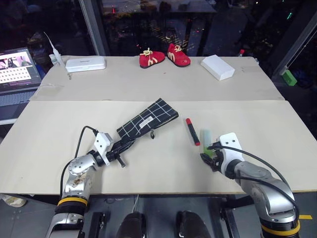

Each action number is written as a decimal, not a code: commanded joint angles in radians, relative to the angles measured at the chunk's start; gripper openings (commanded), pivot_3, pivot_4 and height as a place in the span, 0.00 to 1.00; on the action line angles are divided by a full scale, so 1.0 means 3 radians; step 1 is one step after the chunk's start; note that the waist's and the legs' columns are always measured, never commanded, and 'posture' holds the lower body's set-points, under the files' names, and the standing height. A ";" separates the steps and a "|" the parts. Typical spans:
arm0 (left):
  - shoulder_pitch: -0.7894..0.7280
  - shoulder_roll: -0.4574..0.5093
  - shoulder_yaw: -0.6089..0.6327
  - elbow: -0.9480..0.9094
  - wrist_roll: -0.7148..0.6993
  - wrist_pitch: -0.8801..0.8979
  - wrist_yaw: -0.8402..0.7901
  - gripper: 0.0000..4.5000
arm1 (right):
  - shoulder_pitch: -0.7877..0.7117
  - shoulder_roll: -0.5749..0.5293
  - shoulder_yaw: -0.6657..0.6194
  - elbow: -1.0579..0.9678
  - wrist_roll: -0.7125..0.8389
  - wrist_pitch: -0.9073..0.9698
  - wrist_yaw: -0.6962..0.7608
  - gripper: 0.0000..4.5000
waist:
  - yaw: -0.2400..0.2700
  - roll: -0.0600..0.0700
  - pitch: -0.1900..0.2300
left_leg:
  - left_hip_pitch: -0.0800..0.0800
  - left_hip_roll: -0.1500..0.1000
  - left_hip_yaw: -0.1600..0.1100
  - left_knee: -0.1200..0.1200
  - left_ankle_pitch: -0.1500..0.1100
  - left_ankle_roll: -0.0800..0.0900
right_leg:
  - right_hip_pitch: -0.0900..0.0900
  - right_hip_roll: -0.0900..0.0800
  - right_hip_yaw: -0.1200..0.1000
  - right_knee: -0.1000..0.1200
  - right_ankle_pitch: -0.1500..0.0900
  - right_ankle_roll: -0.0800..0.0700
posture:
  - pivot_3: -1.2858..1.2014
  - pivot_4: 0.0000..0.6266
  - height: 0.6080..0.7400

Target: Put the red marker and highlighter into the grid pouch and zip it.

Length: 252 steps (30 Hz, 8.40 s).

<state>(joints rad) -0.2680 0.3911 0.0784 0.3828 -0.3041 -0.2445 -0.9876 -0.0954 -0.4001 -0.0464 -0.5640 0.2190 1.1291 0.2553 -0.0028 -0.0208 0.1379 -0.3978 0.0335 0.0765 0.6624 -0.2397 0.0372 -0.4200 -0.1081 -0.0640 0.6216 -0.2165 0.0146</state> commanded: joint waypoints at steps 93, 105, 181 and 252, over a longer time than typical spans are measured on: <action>-0.0245 0.0075 -0.0153 0.0110 -0.0031 -0.0111 -0.0359 0.00 | -0.2049 -0.0448 0.1577 0.1926 -0.1782 -0.3302 0.2007 0.22 | 0.0007 0.0002 -0.0001 | -0.0012 0.0001 0.0026 0.0002 -0.0001 0.0002 | -0.0008 0.0006 -0.0003 -0.0014 0.0007 -0.0004 | 0.52 0.24 1.00; -0.0211 0.0043 -0.0217 -0.0008 -0.0051 -0.0018 -0.0365 0.00 | -0.1994 -0.0235 0.1666 0.1913 -0.1928 -0.3505 0.1905 0.22 | -0.0030 0.0002 -0.0001 | -0.0012 0.0001 0.0026 0.0002 0.0000 0.0000 | -0.0008 0.0006 -0.0003 -0.0011 0.0007 -0.0004 | 0.52 0.24 1.00; 0.0088 0.0181 -0.0004 -0.1054 -0.0711 0.1585 -0.0063 0.00 | -0.1439 -0.0572 -0.0125 0.1430 -0.0045 -0.2026 0.1253 0.13 | -0.0030 0.0004 0.0001 | -0.0005 -0.0001 0.0003 0.0001 0.0001 -0.0002 | -0.0011 0.0005 0.0008 0.0007 -0.0001 -0.0009 | 0.52 0.24 1.00; -0.0087 0.0126 -0.0152 -0.0851 -0.0606 0.1532 -0.0250 0.00 | -0.2393 -0.0449 0.1660 0.2389 -0.1797 -0.4389 0.2340 0.13 | -0.0014 0.0001 0.0002 | 0.0002 -0.0001 0.0019 0.0000 0.0000 -0.0001 | -0.0011 0.0008 0.0022 0.0008 -0.0004 -0.0005 | 0.52 0.24 1.00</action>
<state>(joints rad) -0.2803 0.4273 0.0259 0.1557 -0.4750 0.2255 -1.0512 -0.7841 -0.5613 0.4410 0.1585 -0.3265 -0.1509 0.9752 -0.0070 -0.0204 0.1384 -0.3972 0.0332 0.0822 0.6624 -0.2396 0.0370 -0.4232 -0.1056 -0.0573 0.6243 -0.2176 0.0130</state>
